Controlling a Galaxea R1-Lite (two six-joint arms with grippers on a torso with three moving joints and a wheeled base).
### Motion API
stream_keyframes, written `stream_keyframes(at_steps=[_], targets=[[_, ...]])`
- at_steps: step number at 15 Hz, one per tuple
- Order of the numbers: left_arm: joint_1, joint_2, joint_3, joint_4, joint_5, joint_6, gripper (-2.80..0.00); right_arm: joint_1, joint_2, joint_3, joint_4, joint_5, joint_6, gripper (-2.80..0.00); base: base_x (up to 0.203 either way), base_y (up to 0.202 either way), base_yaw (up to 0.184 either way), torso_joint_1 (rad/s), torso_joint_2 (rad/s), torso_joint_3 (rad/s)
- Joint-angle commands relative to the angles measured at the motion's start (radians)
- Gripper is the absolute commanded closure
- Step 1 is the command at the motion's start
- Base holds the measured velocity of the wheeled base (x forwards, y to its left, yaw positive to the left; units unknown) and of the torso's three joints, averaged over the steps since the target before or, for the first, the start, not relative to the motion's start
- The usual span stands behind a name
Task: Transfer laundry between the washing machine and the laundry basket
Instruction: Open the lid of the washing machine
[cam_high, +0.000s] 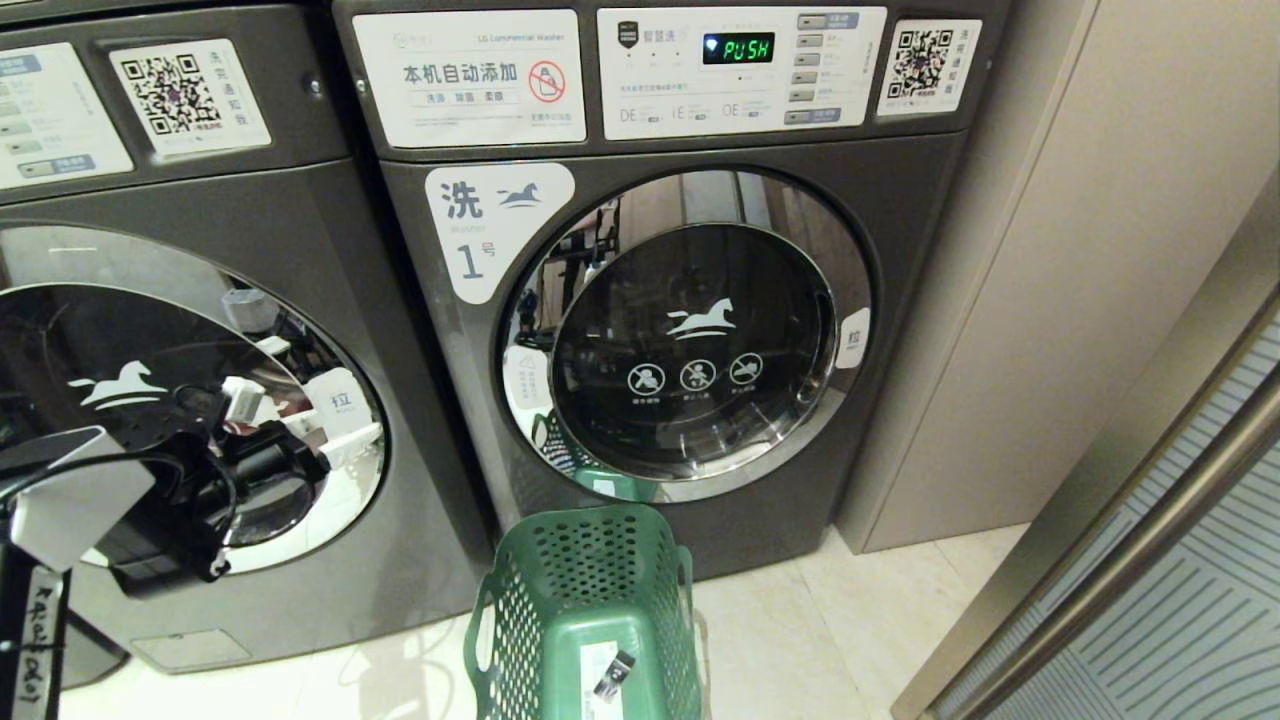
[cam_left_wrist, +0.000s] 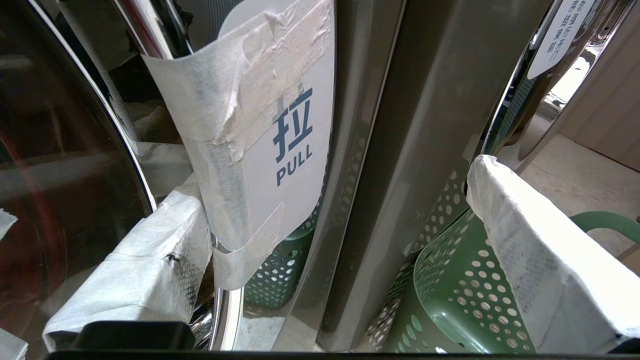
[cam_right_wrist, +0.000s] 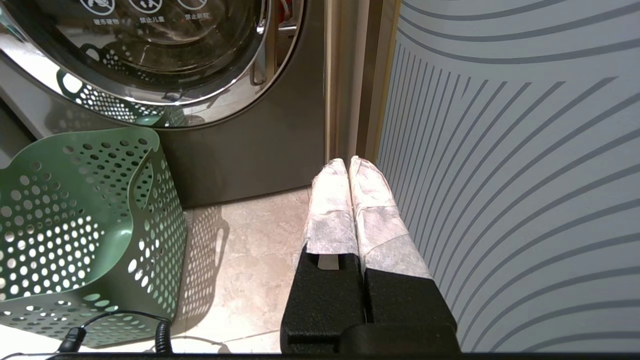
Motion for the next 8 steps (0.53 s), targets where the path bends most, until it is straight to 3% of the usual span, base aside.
stream_keyframes(at_steps=[1,8], targets=[[0.002,-0.001,0.001,-0.007,-0.006,-0.002,-2.80,0.000,0.001,0.000,0.000,0.000,0.000,0.00,0.000,0.000,0.000,0.000,0.00,0.000],[0.005,0.001,0.001,-0.015,-0.005,0.003,-2.80,0.000,0.001,0.000,0.000,0.000,0.000,0.00,0.000,0.000,0.000,0.000,0.00,0.000]])
